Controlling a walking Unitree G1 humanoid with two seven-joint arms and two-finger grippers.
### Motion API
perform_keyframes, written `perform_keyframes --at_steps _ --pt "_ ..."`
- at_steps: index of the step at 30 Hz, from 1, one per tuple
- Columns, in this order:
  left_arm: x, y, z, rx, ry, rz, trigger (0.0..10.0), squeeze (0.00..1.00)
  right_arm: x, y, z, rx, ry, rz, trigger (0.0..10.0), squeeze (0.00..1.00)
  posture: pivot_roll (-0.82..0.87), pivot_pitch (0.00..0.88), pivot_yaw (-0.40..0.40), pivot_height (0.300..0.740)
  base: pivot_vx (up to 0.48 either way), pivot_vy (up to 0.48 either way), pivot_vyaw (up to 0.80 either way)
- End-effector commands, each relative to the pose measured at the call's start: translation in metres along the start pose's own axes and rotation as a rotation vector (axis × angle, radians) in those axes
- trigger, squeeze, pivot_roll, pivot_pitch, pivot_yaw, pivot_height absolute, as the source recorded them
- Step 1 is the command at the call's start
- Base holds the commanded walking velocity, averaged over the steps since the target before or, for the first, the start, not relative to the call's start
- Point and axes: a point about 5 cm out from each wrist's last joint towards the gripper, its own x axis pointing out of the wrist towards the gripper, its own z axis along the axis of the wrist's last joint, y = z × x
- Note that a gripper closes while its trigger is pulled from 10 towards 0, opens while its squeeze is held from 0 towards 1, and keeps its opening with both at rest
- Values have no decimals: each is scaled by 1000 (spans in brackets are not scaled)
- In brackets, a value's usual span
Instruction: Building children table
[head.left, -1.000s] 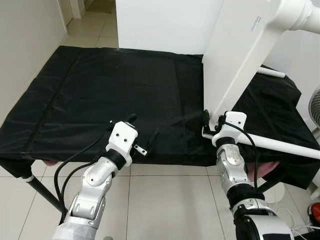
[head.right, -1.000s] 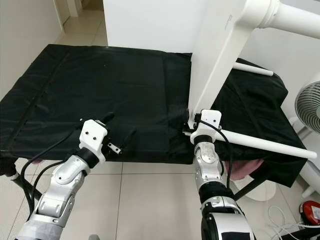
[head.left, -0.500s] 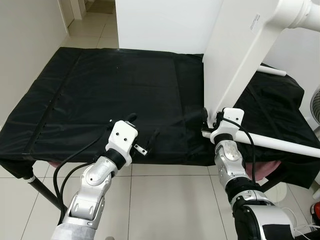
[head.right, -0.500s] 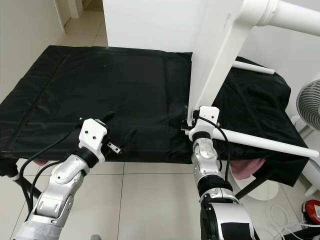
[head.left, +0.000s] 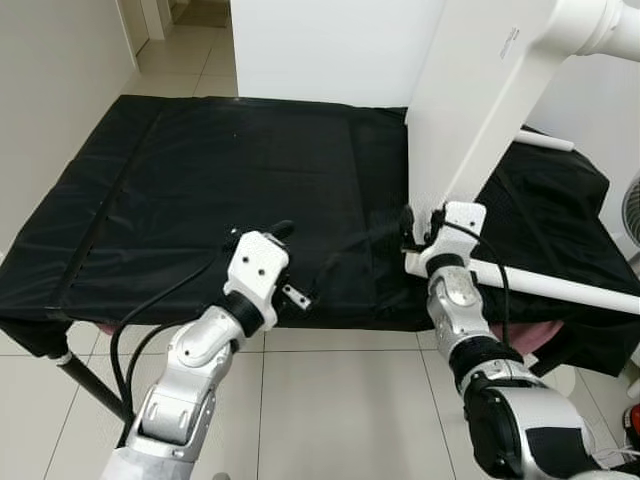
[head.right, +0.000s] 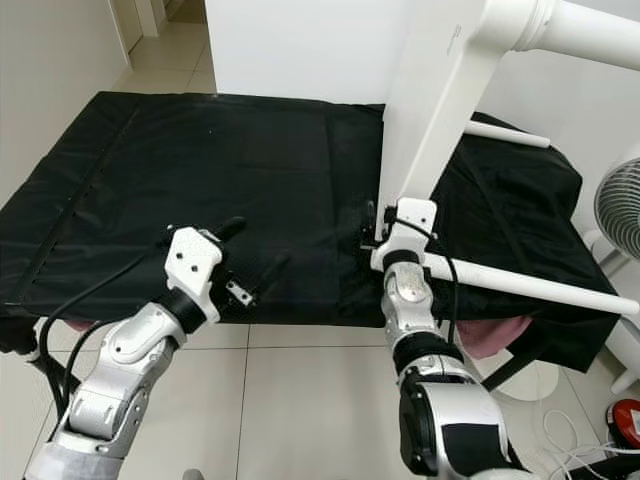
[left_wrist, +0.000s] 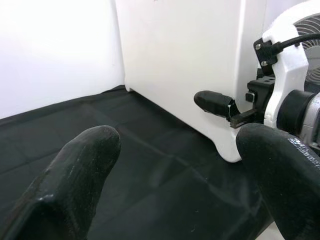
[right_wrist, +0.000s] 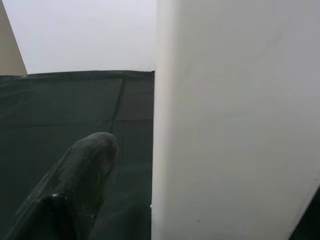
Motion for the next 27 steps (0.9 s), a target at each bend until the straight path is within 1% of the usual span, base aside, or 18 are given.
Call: perform_keyframes --at_steps 1,3,6,19,20,22,23,27 --pt "2 -5 4 -7 -9 -53 10000 0 3 -3 3 -6 -5 -9 10000 0 29 26 -7 740 0 0 0" --pt "3 -9 11 -23 -22 -61 10000 0 10 -1 10 -12 -14 -8 10000 0 33 46 -5 740 0 0 0" --pt "2 -10 14 -35 -24 -62 10000 0 13 -1 14 -12 -19 -10 10000 0 33 49 -4 740 0 0 0" --pt "-2 -12 20 -51 -6 -69 10000 0 18 1 18 -25 -10 -35 10000 0 52 61 11 740 0 0 0" --pt "-3 -11 20 -53 -3 -69 10000 0 19 2 18 -22 -7 -34 4000 0 56 60 14 740 0 0 0" --pt "-3 -11 20 -53 -3 -69 10000 0 19 2 18 -22 -7 -34 4000 0 56 60 14 740 0 0 0" --pt "-3 -11 21 -52 0 -70 10000 0 20 4 18 -10 -3 -25 0 0 60 57 16 740 0 0 0" --pt "-4 -11 23 -51 6 -69 10000 0 22 9 21 2 -4 -7 0 0 64 52 17 740 0 0 0"
